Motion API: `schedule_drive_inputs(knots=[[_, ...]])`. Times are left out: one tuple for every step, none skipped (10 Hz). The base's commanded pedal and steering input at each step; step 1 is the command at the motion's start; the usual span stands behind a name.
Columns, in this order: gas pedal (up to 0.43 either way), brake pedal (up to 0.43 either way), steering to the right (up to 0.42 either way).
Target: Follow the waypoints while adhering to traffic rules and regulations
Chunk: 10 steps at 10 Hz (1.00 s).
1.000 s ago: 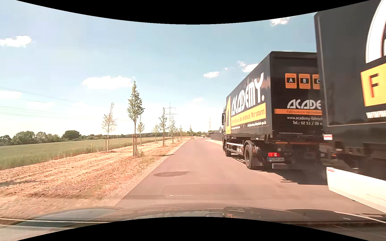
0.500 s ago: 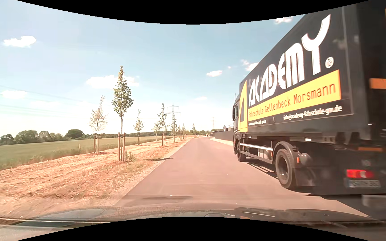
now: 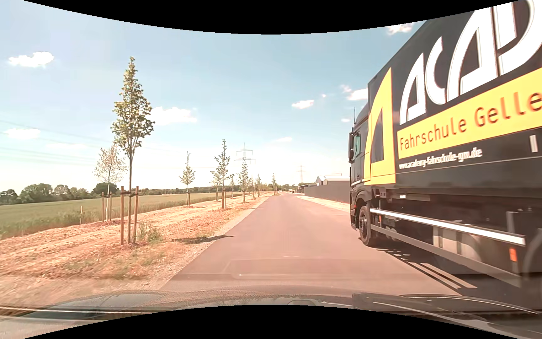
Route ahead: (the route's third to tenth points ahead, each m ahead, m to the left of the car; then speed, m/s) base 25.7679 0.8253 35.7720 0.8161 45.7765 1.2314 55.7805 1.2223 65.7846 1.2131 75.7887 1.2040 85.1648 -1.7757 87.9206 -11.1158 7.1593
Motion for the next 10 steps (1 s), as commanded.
schedule_drive_inputs(knots=[[0.189,0.0,-0.006],[0.189,0.0,-0.006],[0.189,0.0,-0.005],[0.189,0.0,-0.003],[0.189,0.0,-0.002],[0.177,0.0,-0.002],[0.169,0.0,0.002],[0.157,0.0,0.004],[0.157,0.0,0.006],[0.157,0.0,0.008]])
